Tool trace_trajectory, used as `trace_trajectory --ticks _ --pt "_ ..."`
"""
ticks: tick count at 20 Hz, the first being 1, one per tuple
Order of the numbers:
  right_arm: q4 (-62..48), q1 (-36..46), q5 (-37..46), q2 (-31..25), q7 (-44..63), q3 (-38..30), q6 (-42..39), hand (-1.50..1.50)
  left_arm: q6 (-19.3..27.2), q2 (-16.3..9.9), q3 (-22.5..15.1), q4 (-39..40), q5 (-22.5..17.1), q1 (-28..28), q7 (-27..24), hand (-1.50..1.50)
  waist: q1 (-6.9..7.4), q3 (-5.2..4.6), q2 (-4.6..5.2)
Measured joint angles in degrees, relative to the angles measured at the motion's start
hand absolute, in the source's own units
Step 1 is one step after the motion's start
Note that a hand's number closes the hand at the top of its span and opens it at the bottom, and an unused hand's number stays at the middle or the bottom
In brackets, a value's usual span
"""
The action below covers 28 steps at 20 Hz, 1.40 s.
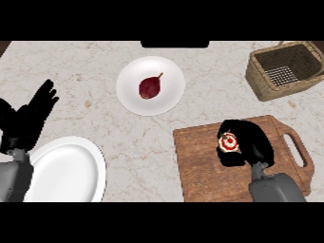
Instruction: Pick the cupcake from the cutting board and place it in the basket
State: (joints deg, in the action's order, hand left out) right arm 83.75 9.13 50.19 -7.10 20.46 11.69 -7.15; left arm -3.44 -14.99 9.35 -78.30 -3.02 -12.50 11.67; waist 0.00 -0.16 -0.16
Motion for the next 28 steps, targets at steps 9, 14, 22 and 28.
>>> trace_trajectory --ticks 9,14,22,28 --pt "-10.21 20.63 3.31 5.99 26.69 -7.09 6.59 1.50 -1.11 0.83 -2.23 -1.53 0.34 -2.62 1.35 0.00 5.35 -0.03 1.69" --pt "-16.15 33.34 4.99 6.69 37.49 -11.69 13.74 1.50 -1.84 1.45 -3.64 -1.50 0.45 -4.59 1.85 0.00 8.32 0.03 2.46" --pt "-23.72 50.95 15.11 6.77 38.88 -15.14 26.95 1.50 -1.91 2.40 -5.06 -0.89 1.10 -6.31 2.07 0.00 9.67 -0.13 2.77" --pt "-32.06 61.85 25.10 5.88 41.24 -18.42 30.38 1.50 -1.56 2.47 -4.98 -0.31 1.39 -6.62 2.08 0.00 9.26 -0.27 2.63"
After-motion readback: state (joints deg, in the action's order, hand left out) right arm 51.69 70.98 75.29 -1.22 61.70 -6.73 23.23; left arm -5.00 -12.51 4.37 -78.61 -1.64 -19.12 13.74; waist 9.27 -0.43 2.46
